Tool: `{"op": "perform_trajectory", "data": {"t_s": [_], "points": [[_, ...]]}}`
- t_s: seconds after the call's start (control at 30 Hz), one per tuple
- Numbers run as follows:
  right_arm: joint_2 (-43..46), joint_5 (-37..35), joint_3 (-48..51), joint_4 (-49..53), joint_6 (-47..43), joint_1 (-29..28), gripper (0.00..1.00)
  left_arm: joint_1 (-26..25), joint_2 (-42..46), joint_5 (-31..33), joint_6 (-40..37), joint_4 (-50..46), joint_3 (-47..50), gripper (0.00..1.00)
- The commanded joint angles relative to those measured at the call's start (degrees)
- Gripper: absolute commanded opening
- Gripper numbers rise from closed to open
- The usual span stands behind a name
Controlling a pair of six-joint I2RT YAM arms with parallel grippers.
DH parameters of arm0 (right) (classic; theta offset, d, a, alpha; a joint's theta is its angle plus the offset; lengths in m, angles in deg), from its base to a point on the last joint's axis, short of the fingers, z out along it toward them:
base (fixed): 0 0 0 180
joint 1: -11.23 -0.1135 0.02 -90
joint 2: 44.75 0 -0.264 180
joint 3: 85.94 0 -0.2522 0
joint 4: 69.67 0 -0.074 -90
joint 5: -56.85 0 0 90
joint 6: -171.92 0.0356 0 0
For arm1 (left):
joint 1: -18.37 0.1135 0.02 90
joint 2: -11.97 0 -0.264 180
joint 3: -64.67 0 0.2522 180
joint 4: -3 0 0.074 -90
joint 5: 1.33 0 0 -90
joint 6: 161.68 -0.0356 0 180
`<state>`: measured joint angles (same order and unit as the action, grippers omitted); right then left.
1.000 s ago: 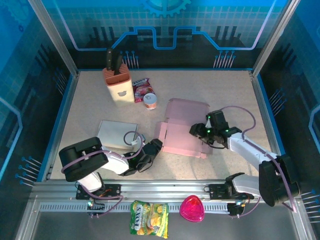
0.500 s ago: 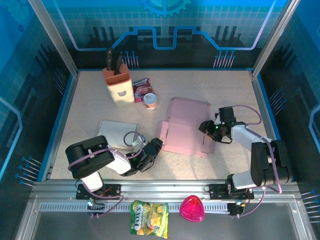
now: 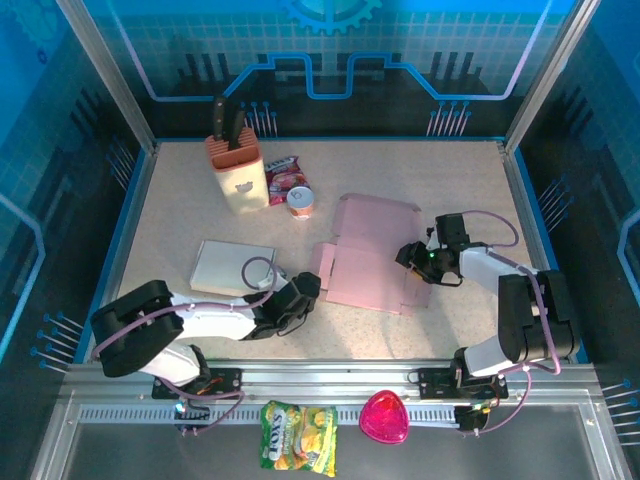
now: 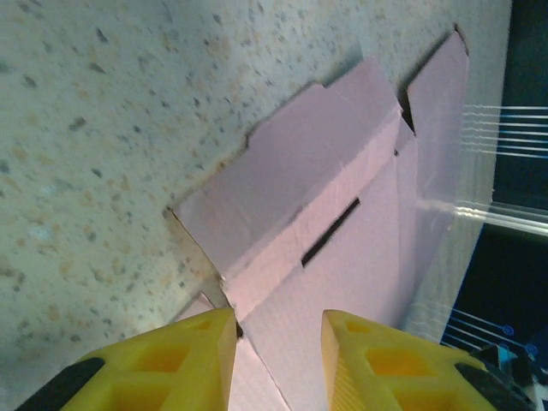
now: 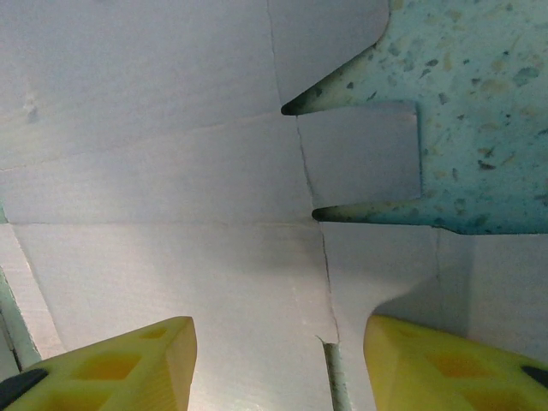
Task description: Fold the paper box
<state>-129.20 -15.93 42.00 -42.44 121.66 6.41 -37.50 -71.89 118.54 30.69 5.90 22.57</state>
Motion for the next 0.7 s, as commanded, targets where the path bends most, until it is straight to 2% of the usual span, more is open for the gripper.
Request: {"op": "perform_trajectory", "data": {"t_s": [0.0,0.17,0.33,0.67], "points": [[0.8,0.9,-0.3,0.7,-0.9,0.0,0.56,2.1,-2.8,-4.3,1.5,-1.9,0.4,0.32],[1.0,1.3,0.2,0.2,-0.8,-0.1,0.56,2.6,-6.2,-5.8,2.6,2.6,-0.3,0.32],[1.0,1.7,0.2,0.1,-0.7,-0.6,0.56,3.4,-6.3,-6.0,2.1,1.9,-1.4,0.33],[0.7,2.7,0.9,-1.0,-0.1,-0.8,0.56,4.5,-9.4,-7.9,3.3,6.5,-1.3,0.33]]}}
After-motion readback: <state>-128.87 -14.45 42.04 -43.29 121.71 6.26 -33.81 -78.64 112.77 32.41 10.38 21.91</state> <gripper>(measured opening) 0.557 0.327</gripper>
